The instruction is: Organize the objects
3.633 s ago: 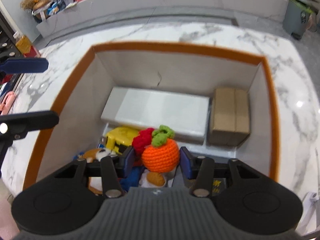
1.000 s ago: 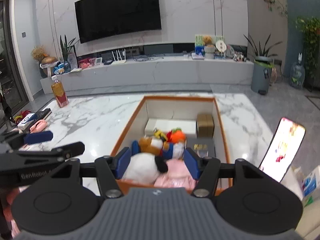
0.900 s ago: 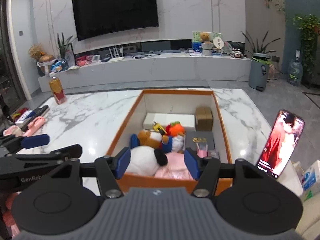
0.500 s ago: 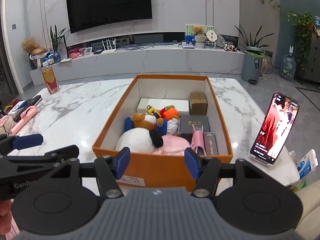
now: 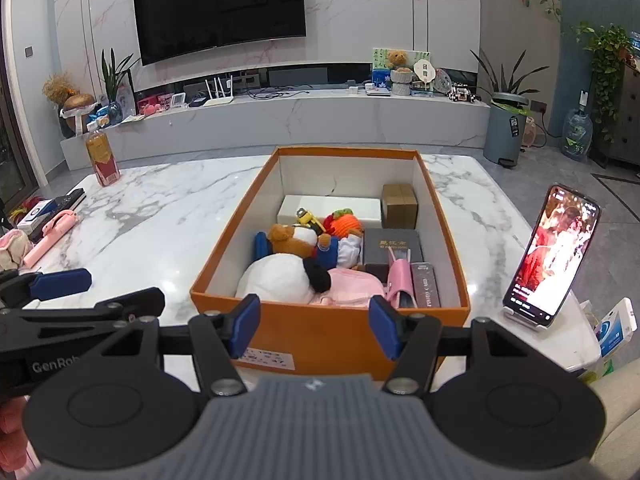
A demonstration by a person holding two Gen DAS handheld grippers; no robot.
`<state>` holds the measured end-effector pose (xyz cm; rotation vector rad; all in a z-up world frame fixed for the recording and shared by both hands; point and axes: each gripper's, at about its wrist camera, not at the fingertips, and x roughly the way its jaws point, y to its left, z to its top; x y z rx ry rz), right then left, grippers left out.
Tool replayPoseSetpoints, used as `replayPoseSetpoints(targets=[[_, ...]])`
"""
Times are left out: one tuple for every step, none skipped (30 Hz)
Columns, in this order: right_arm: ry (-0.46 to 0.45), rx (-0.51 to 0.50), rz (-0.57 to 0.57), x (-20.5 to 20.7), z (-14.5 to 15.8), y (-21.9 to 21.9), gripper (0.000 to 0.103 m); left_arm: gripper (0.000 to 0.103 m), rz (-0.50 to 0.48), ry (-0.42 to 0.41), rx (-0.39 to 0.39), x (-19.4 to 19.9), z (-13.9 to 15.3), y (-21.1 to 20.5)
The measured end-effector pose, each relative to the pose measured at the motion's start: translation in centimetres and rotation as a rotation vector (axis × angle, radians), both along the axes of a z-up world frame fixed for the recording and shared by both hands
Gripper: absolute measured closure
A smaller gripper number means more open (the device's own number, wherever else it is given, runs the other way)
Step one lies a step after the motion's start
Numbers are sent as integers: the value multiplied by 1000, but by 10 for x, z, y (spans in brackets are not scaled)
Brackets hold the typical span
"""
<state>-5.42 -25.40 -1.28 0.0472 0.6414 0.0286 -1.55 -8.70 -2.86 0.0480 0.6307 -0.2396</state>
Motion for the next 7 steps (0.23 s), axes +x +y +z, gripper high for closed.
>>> replayPoseSetpoints(targets=[[2, 0, 1, 0, 0, 0, 41, 9, 0, 1, -4, 0, 0, 1], [4, -1, 2, 1, -1, 1, 41, 9, 1, 2, -9, 0, 0, 1], [5, -1, 4, 1, -1, 1, 41, 9, 3, 4, -12, 0, 0, 2], [5, -2, 4, 2, -1, 1, 41, 9, 5, 5, -15, 0, 0, 3], [6, -2, 5, 2, -1, 2, 41, 9, 5, 7, -18, 1, 0, 3], [5, -1, 5, 2, -1, 2, 41, 9, 4, 10, -20, 1, 1, 4], [4, -1, 6, 2, -1, 2, 41, 9, 5, 12, -20, 1, 1, 4]])
